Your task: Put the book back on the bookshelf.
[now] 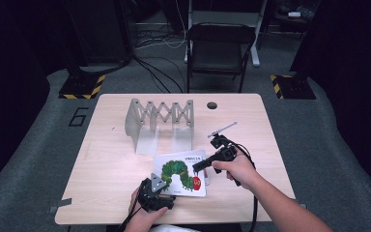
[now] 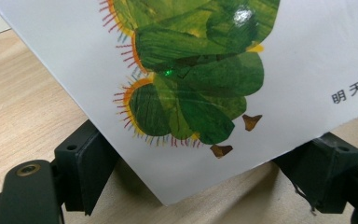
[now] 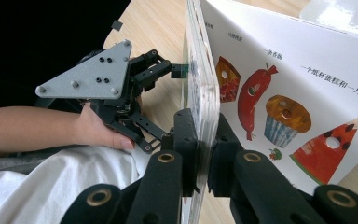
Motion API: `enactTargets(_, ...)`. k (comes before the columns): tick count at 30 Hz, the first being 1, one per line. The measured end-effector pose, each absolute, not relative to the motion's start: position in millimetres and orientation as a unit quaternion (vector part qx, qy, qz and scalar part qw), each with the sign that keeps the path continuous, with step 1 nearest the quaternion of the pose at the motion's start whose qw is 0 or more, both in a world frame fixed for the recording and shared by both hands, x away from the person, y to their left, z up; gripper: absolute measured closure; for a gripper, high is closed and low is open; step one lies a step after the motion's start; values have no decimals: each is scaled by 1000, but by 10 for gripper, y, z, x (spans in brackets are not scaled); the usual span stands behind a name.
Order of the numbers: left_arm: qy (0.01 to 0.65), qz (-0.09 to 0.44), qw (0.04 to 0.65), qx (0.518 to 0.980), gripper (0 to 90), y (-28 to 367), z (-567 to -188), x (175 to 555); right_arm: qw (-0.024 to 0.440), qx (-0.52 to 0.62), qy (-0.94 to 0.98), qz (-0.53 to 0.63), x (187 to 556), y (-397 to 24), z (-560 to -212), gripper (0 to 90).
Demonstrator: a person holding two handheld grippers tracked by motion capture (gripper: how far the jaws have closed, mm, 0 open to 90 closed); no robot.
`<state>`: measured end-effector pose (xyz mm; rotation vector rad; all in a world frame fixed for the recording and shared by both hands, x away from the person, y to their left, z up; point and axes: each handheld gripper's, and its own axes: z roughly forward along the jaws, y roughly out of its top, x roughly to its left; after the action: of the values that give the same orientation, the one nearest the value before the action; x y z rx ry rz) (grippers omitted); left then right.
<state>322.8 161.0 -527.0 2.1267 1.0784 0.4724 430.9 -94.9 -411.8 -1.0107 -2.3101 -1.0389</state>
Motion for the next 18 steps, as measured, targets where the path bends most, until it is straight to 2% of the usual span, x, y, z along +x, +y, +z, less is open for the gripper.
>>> enactTargets(18, 403, 168, 350, 829, 195, 1650, -5247, 3212, 201, -337, -843, -367, 4291, -991, -4126, 850)
